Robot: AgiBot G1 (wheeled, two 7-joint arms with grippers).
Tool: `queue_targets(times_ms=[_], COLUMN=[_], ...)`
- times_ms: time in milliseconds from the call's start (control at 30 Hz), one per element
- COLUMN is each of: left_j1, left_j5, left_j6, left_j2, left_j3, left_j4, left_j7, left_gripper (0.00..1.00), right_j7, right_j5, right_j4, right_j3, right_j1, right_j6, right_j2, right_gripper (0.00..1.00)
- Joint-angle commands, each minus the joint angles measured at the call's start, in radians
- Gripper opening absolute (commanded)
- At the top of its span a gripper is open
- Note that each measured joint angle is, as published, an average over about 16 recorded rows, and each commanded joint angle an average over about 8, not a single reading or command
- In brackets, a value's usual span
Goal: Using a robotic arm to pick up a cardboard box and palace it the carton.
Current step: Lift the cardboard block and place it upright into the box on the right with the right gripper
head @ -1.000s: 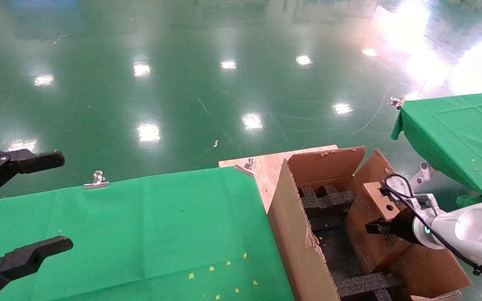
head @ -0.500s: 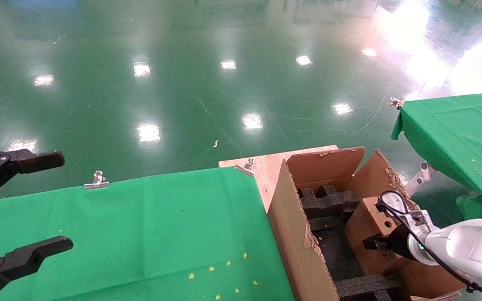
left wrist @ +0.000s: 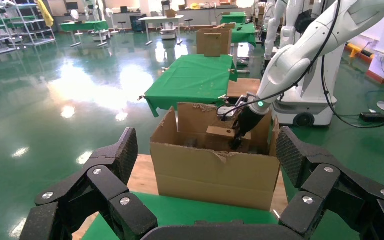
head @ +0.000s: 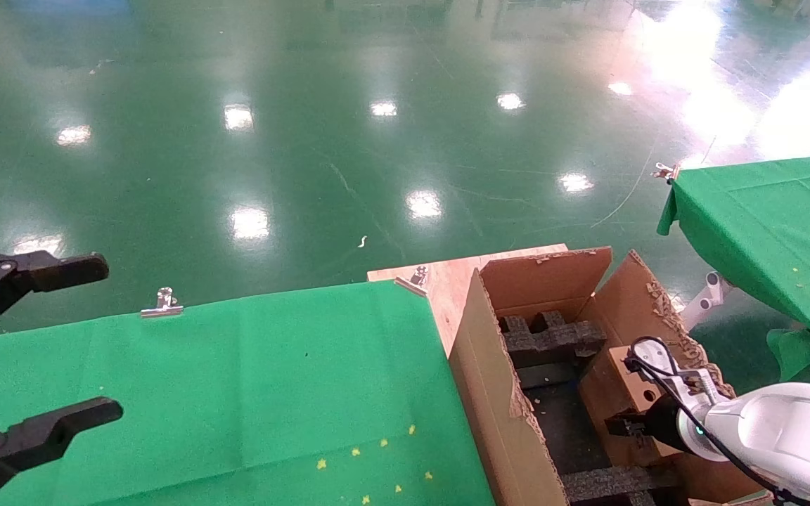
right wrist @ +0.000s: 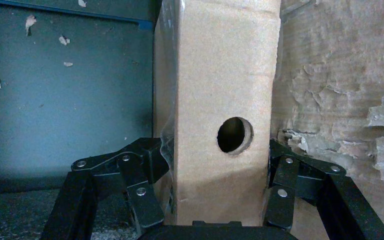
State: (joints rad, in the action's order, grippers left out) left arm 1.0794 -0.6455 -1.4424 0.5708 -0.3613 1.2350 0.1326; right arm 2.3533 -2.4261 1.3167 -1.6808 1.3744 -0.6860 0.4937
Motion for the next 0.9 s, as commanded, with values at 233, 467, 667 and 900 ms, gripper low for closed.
queue_targets(times_ms=[233, 467, 667, 900], left_j1=[0.000, 0.000, 0.000, 0.000], left_j5=[0.000, 0.000, 0.000, 0.000], left_j6=[0.000, 0.000, 0.000, 0.000], left_j2=[0.000, 0.000, 0.000, 0.000], left_j3=[0.000, 0.000, 0.000, 0.000], left_j4=[0.000, 0.000, 0.000, 0.000], left_j7=[0.000, 0.000, 0.000, 0.000], left_gripper=[1.00, 1.00, 1.00, 1.00], right_j7=[-0.001, -0.003, -0.009, -0.015], right_j5=[0.002, 0.002, 0.000, -0.006], right_j4=[-0.001, -0.002, -0.005, 0.001], right_j3=[-0.001, 0.000, 0.003, 0.009], right_j1=[-0.001, 0.002, 0.008, 0.023], right_j6=[0.003, 0.002, 0.009, 0.008], right_j2=[0.000, -0.001, -0.006, -0.019], right_gripper=[1.00, 1.00, 1.00, 1.00])
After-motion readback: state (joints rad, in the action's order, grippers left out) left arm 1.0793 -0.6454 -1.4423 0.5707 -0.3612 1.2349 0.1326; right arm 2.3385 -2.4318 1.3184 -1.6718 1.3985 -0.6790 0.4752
